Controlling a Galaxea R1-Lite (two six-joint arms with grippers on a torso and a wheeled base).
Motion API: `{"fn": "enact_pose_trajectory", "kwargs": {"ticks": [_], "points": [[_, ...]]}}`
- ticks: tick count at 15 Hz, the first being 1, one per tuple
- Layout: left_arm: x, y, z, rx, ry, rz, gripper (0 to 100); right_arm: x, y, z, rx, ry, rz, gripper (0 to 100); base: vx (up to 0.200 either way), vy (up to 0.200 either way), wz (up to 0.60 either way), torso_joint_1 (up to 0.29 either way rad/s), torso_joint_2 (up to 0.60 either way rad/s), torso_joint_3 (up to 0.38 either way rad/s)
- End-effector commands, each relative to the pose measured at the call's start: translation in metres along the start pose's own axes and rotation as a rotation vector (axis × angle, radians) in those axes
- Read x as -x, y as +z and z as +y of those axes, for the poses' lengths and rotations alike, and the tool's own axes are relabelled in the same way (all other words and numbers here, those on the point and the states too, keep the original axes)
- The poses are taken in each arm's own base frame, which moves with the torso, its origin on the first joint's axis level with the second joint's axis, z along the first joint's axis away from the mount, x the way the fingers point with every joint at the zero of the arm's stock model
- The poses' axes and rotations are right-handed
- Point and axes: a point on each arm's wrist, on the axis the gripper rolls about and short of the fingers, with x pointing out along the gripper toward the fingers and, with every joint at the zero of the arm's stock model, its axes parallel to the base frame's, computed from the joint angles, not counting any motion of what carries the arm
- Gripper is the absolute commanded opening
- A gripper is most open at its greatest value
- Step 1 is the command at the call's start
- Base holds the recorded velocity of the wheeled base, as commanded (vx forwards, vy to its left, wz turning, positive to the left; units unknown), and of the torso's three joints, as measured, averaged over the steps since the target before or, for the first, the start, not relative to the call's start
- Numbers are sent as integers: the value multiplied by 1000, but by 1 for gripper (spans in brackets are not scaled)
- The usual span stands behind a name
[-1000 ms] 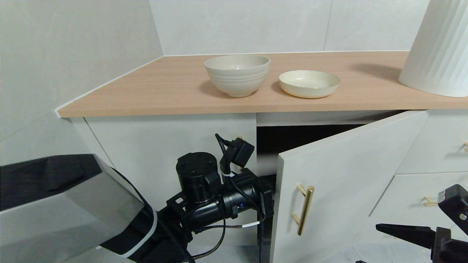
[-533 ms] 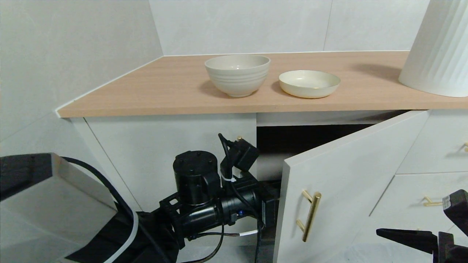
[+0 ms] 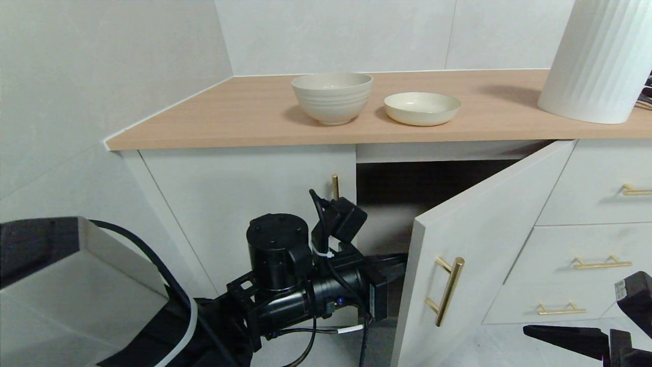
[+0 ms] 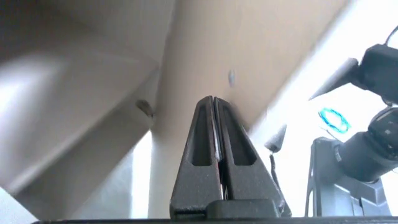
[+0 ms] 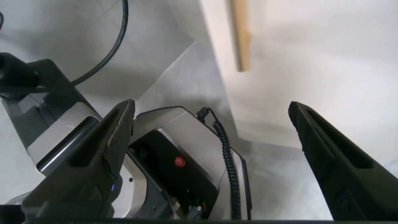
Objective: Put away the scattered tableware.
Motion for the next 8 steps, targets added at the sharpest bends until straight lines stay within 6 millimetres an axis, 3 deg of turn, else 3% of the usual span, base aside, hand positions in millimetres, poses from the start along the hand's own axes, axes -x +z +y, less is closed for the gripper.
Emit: {"fn": "enact_pose_trajectory", "kwargs": {"ticks": [1, 8], "points": [[-3, -5, 3, 5, 3, 11, 0, 0, 0, 0, 1, 1, 0, 100, 0, 0, 0, 0, 0, 0], [-10, -7, 6, 8, 4, 11, 0, 0, -1, 0, 0, 2, 4, 100, 0, 0, 0, 0, 0, 0]]}}
